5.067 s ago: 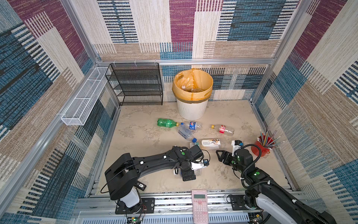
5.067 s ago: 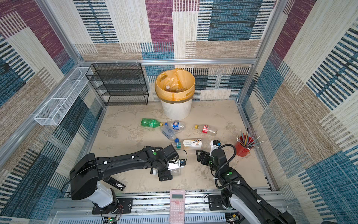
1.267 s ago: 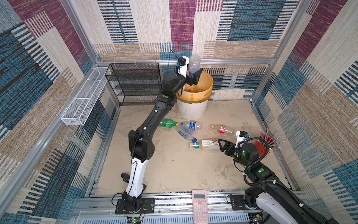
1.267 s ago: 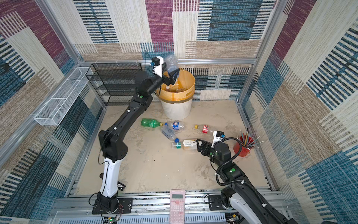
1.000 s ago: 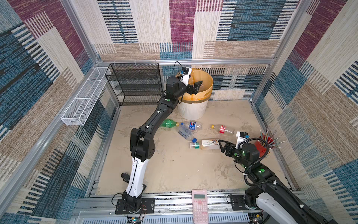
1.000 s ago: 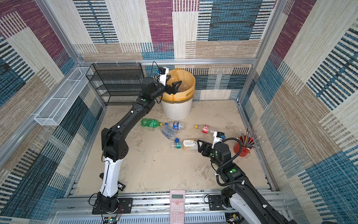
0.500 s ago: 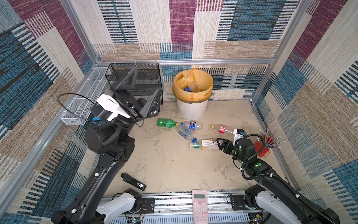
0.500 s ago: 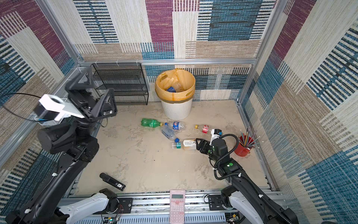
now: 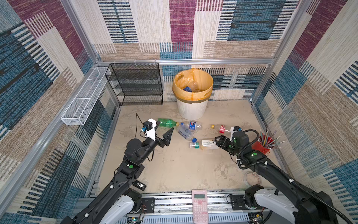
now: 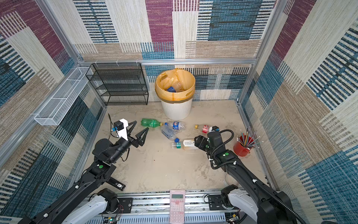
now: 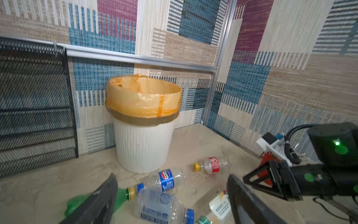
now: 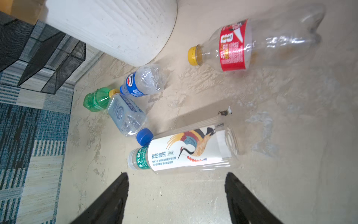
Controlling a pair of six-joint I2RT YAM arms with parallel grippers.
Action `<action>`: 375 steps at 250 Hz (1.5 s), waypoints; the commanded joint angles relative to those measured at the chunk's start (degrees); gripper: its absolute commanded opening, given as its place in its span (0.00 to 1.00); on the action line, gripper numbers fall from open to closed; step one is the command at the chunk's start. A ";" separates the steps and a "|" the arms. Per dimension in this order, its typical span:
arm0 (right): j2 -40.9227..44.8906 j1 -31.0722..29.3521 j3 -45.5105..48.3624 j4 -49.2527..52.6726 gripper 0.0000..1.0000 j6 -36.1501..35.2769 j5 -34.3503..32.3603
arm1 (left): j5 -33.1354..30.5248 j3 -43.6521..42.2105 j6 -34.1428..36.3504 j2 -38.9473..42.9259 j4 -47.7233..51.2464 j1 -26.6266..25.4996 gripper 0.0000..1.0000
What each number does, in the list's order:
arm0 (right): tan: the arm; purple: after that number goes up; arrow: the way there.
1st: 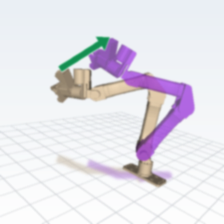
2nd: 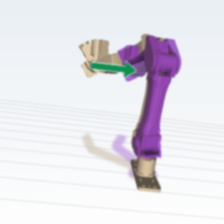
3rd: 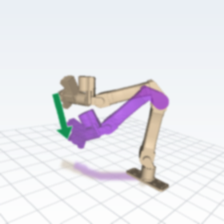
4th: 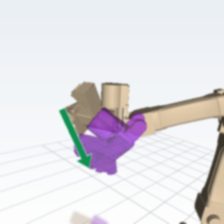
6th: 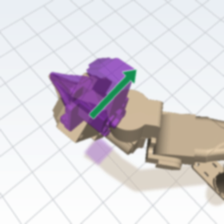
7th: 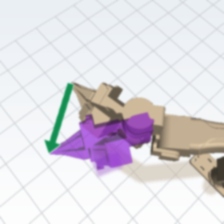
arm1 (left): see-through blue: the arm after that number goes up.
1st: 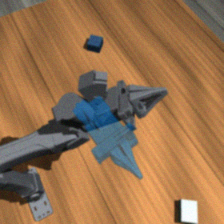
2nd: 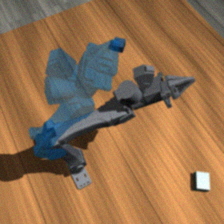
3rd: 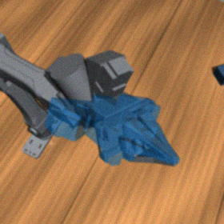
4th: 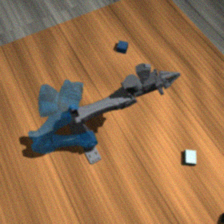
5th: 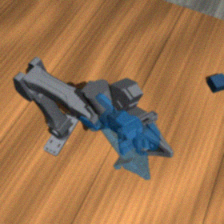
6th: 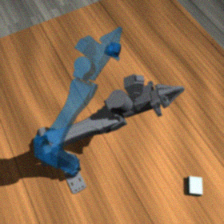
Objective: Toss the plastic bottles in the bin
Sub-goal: 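Draw the left gripper back while the right gripper moves toward the green-label tea bottle, then lower the right gripper onto the green-label tea bottle and close it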
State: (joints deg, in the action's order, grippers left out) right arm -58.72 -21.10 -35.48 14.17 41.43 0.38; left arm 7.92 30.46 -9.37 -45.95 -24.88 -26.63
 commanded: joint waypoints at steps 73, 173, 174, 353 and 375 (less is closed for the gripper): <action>-15.43 3.61 -18.09 11.60 0.81 -17.57 -0.72 | -3.00 -5.83 -8.17 4.93 10.96 0.00 0.85; -13.41 -4.88 -15.38 4.67 0.75 -44.59 4.40 | -5.25 -9.46 -11.09 6.37 13.27 -0.01 0.84; -13.25 -5.03 -15.31 4.39 0.75 -45.16 4.38 | -5.27 -9.45 -11.19 6.34 13.23 -0.01 0.84; -30.08 -7.02 -29.98 22.82 0.83 -88.45 10.90 | -3.97 -10.33 -14.34 4.82 11.80 -0.01 0.81; -31.69 -7.46 -30.11 22.41 0.83 -88.74 9.13 | -3.96 -10.84 -14.71 4.91 11.40 0.00 0.81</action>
State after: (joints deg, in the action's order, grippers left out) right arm -88.86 -28.14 -64.99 34.70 -44.88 11.86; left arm 3.42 20.40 -22.74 -41.10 -11.42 -26.63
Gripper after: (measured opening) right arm 0.827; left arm 0.807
